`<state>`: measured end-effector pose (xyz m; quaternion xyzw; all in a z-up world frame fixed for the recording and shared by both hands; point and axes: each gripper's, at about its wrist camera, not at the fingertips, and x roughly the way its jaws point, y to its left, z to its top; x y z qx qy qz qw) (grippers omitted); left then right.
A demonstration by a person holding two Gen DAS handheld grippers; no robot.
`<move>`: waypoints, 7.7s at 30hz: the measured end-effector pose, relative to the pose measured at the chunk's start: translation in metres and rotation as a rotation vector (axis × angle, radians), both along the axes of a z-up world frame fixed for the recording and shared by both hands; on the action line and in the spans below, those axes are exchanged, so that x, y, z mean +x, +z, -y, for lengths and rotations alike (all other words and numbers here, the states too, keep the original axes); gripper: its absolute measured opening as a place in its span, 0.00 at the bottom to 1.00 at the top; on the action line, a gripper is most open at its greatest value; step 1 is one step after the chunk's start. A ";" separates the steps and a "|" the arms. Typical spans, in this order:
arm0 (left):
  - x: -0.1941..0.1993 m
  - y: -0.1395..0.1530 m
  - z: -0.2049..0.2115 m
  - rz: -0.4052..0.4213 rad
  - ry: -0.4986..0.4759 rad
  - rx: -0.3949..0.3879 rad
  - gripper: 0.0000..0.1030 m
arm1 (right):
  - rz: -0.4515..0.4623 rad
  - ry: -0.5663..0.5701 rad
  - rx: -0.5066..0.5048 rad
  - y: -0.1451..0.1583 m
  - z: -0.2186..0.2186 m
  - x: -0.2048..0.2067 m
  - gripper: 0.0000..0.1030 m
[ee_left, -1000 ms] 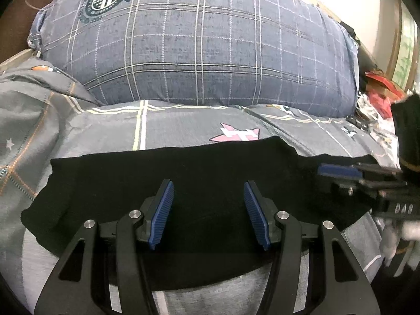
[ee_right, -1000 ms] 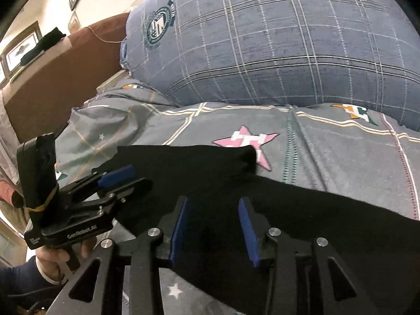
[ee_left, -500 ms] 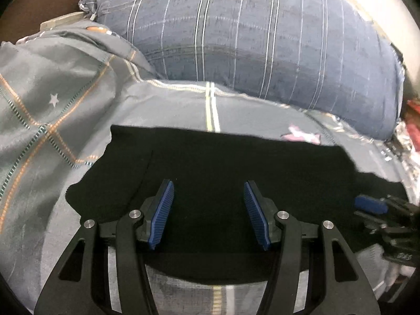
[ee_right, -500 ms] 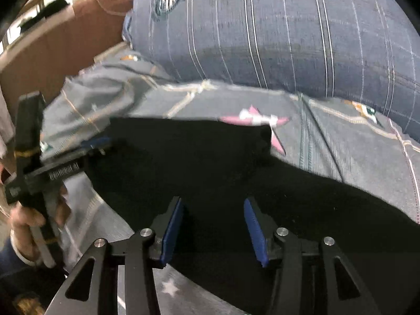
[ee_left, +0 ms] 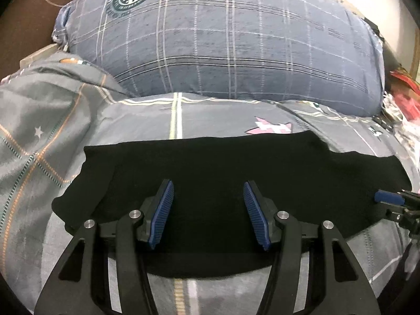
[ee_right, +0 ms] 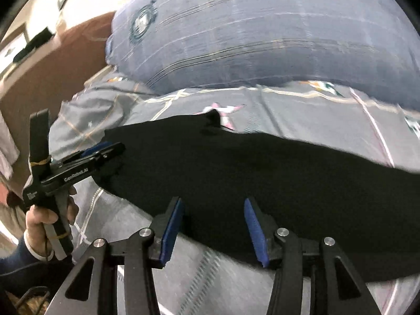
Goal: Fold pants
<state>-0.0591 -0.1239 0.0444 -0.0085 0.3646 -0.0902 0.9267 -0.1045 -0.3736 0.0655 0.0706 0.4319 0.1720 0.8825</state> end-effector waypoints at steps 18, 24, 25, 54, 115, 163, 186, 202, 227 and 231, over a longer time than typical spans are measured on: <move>-0.035 0.026 0.039 0.026 -0.099 -0.013 0.54 | -0.018 -0.201 0.098 0.004 0.092 -0.063 0.46; -0.038 0.026 0.066 -0.059 -0.234 -0.151 0.54 | -0.028 -0.271 0.141 -0.002 0.123 -0.079 0.47; -0.037 0.025 0.074 -0.089 -0.275 -0.187 0.54 | -0.028 -0.284 0.138 -0.002 0.128 -0.082 0.47; 0.065 0.000 0.375 -0.361 -0.928 0.029 0.69 | 0.112 -0.322 0.389 -0.025 0.190 -0.074 0.55; 0.032 0.005 0.075 -0.269 -0.204 -0.344 0.25 | 0.103 0.041 0.109 0.013 0.015 0.018 0.51; -0.008 0.016 0.002 -0.106 0.029 -0.137 0.48 | 0.092 0.097 -0.043 0.006 -0.079 0.063 0.66; -0.060 -0.009 -0.127 -0.049 0.407 -0.557 0.71 | 0.080 0.430 0.038 0.029 -0.149 0.082 0.66; -0.038 -0.037 -0.120 -0.156 0.425 -0.589 0.71 | -0.012 0.694 -0.153 -0.006 -0.254 0.148 0.66; -0.038 0.022 -0.106 0.066 0.174 -0.631 0.17 | 0.101 0.772 -0.034 0.042 -0.247 0.140 0.12; -0.053 0.068 -0.063 0.174 -0.010 -0.576 0.17 | 0.201 0.677 0.085 0.088 -0.185 0.121 0.12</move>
